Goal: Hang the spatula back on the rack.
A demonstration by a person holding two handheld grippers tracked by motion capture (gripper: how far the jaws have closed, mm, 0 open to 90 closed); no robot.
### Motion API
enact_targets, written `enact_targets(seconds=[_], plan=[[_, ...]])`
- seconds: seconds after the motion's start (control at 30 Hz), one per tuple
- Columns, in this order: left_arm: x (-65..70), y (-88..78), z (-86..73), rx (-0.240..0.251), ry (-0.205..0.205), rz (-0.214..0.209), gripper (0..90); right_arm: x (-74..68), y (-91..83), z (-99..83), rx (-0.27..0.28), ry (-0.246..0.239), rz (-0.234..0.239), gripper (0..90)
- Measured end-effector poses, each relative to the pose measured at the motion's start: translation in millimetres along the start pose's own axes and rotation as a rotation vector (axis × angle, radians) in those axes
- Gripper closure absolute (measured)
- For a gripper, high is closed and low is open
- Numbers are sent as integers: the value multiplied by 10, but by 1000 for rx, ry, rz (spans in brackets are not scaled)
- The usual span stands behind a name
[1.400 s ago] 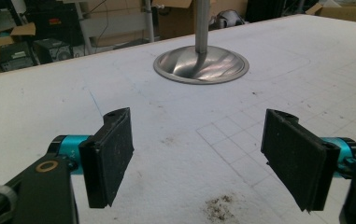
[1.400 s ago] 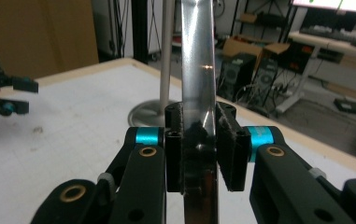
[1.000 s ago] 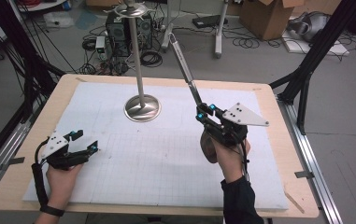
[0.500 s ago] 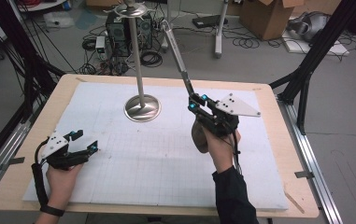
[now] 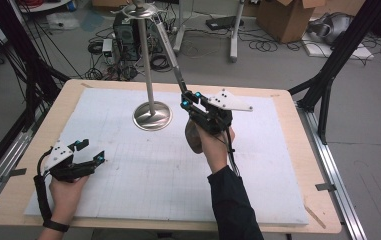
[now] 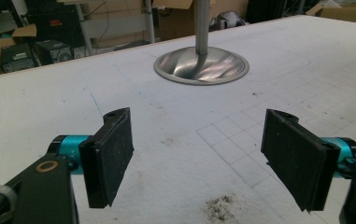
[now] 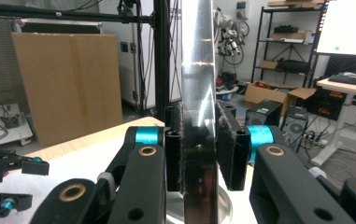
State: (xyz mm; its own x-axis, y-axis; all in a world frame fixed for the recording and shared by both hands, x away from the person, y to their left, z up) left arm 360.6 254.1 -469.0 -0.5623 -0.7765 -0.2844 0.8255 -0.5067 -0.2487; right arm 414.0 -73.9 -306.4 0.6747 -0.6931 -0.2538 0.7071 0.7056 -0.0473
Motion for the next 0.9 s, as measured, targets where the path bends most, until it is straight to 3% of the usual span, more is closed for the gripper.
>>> enact_targets(seconds=[0.3,0.9], plan=[[4,2,-1,-3,1,-1,254,54,123,-80,-17,21,-14,754],[4,6,-2,-8,7,0,254,144,444,-243,-21,55,42,752]])
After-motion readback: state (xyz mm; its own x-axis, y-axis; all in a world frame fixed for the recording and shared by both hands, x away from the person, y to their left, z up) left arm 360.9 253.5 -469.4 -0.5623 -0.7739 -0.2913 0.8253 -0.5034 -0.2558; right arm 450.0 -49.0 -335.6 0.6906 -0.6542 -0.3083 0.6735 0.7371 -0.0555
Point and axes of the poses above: each handheld gripper's, and its own axes: y roughly forward along the jaws, z roughly out of its top, x roughly to its right, the point moved 8 cm from there along y, roughly forward along the jaws, and after that the axes turned 15 degrees about y, right-handed, at the moved point
